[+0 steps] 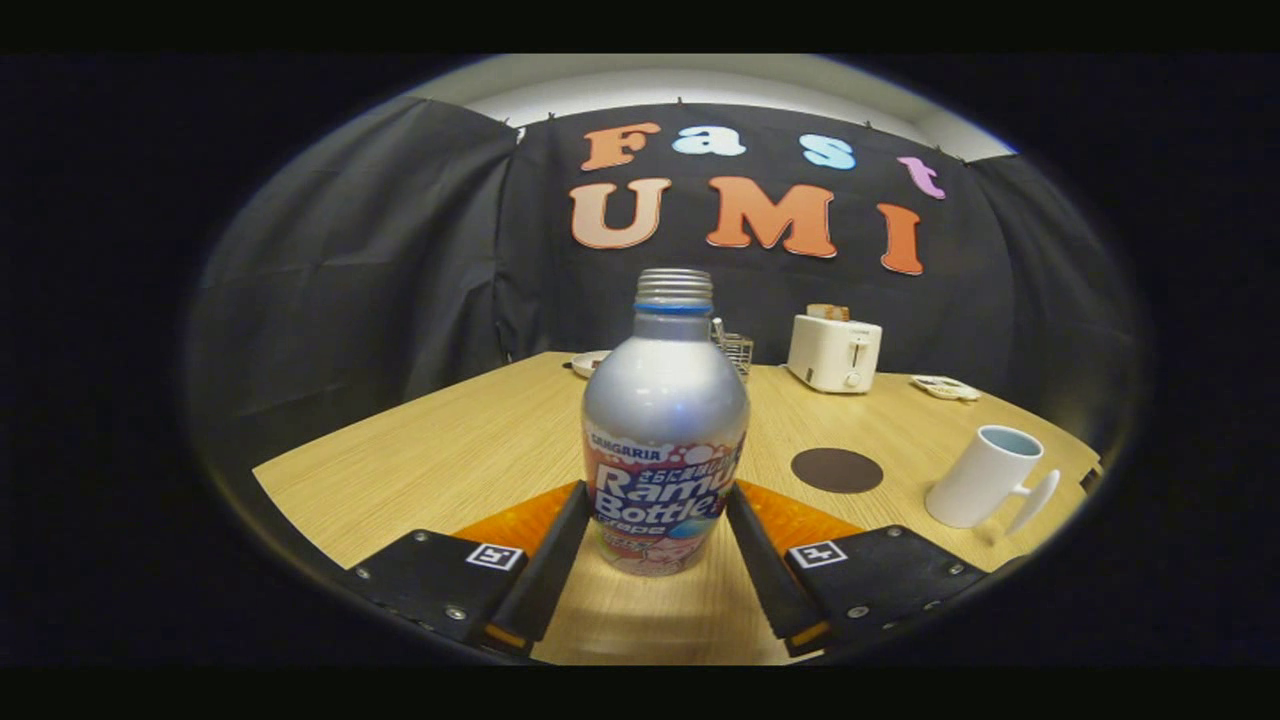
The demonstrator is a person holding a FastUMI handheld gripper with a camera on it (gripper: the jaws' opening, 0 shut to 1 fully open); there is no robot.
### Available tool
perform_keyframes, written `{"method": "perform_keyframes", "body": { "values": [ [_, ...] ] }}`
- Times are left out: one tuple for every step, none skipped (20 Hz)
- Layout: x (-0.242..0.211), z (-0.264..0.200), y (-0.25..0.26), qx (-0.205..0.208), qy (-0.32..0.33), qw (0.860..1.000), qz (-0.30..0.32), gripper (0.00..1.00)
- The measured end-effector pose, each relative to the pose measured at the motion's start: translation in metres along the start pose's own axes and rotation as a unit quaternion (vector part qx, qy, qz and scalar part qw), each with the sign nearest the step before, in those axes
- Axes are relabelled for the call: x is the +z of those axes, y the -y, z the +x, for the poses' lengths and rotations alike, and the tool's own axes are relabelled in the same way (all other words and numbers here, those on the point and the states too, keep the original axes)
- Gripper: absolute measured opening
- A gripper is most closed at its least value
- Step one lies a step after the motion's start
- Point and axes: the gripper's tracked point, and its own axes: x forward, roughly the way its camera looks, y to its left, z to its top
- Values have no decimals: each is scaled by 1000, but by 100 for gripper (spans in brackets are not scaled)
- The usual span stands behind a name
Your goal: Take the bottle from table, then pour the juice into the cup, finally place the bottle on the coaster
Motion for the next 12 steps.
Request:
{"method": "perform_keyframes", "body": {
  "values": [
    [1, 1, 0, 2, 2, 1000, 0, 80],
    [1, 1, 1, 1, 2, 1000, 0, 79],
    [1, 0, 4, -2, 3, 1000, 3, 77],
    [3, -1, 6, -3, 4, 1000, 12, 77],
    [7, -2, 6, -1, 8, 1000, 29, 77],
    [12, -3, 7, 3, 15, 999, 47, 77],
    [17, -3, 7, 9, 18, 998, 67, 77],
    [21, -3, 8, 13, 21, 996, 86, 77],
    [26, -3, 12, 15, 23, 994, 106, 77],
    [29, -3, 15, 17, 25, 991, 127, 77],
    [32, -3, 17, 21, 25, 988, 148, 77],
    [36, -3, 21, 22, 27, 985, 169, 77]
  ]
}}
